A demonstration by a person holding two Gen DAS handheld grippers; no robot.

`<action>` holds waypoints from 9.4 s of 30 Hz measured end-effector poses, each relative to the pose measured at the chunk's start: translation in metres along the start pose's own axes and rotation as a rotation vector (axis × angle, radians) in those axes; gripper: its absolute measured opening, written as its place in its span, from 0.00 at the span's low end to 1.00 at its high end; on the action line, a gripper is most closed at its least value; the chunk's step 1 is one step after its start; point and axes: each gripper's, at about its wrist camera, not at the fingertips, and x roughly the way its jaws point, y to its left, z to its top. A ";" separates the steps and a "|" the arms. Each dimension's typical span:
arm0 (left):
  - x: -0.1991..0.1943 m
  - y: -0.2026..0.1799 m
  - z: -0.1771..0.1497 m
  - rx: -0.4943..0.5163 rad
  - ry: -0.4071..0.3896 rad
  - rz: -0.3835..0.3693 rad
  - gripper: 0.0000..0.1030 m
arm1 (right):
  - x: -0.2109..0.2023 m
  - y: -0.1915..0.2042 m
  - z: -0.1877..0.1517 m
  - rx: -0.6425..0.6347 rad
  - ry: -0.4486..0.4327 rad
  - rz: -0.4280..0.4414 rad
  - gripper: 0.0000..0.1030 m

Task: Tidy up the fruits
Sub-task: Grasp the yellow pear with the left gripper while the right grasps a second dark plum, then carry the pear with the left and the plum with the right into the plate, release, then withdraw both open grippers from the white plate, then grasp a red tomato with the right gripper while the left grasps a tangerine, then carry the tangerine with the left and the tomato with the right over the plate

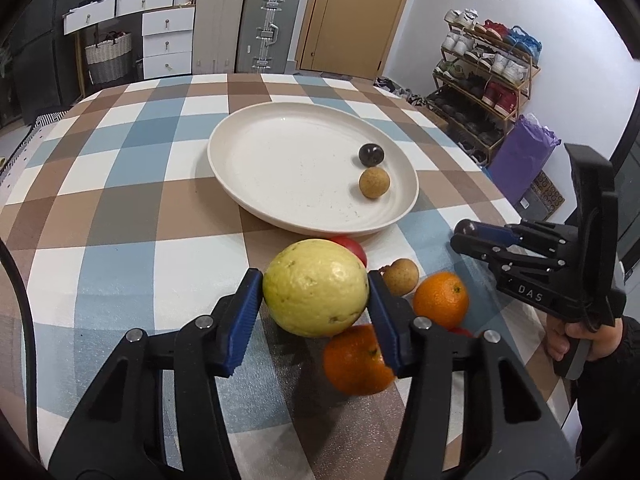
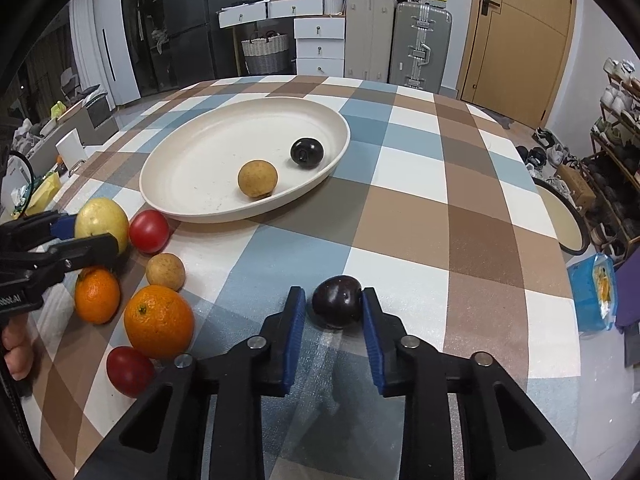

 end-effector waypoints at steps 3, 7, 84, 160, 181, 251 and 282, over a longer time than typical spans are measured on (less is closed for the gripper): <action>-0.006 0.000 0.003 0.002 -0.022 0.005 0.48 | 0.000 -0.001 0.000 -0.001 -0.002 0.000 0.24; -0.014 0.001 0.007 0.006 -0.052 0.012 0.48 | -0.004 -0.001 0.000 0.003 -0.017 0.010 0.24; 0.053 0.021 0.067 0.016 -0.097 0.103 0.60 | 0.017 0.019 0.070 -0.008 -0.228 0.137 0.42; -0.038 -0.010 -0.027 0.038 -0.070 0.146 0.99 | -0.045 0.042 -0.021 0.080 -0.040 0.139 1.00; -0.030 -0.012 -0.040 0.036 -0.019 0.110 0.99 | -0.034 0.083 -0.037 -0.035 0.020 0.140 0.86; -0.045 -0.001 0.019 0.028 -0.142 0.020 0.37 | -0.065 0.041 0.016 0.006 -0.189 0.172 0.32; 0.036 0.041 0.075 -0.033 -0.140 0.076 0.37 | 0.014 0.035 0.075 0.011 -0.191 0.249 0.32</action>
